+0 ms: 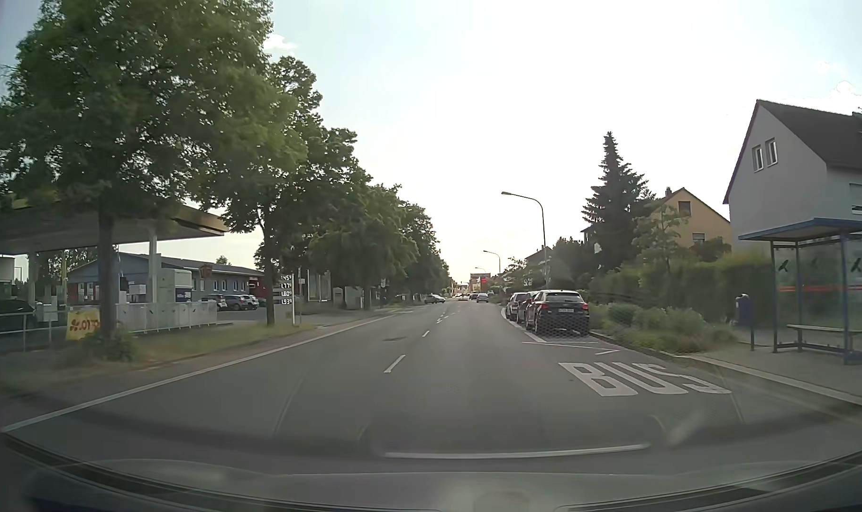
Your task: Follow the waypoints while adhering to traffic rules and regulations
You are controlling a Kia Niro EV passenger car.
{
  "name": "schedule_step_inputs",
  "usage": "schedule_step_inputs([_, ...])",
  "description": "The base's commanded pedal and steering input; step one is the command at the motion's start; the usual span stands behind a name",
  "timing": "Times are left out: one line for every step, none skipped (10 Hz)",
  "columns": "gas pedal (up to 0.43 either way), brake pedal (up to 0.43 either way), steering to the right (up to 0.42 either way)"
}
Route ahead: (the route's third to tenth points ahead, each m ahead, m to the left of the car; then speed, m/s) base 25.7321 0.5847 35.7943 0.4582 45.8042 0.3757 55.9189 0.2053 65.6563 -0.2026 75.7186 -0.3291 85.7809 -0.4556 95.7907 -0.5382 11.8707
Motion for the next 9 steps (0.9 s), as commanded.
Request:
schedule_step_inputs([0.028, 0.030, 0.005])
schedule_step_inputs([0.028, 0.030, 0.006])
schedule_step_inputs([0.028, 0.030, 0.005])
schedule_step_inputs([0.028, 0.030, 0.005])
schedule_step_inputs([0.028, 0.030, 0.005])
schedule_step_inputs([0.028, 0.030, 0.005])
schedule_step_inputs([0.028, 0.030, 0.006])
schedule_step_inputs([0.020, 0.030, 0.005])
schedule_step_inputs([0.000, 0.030, 0.006])
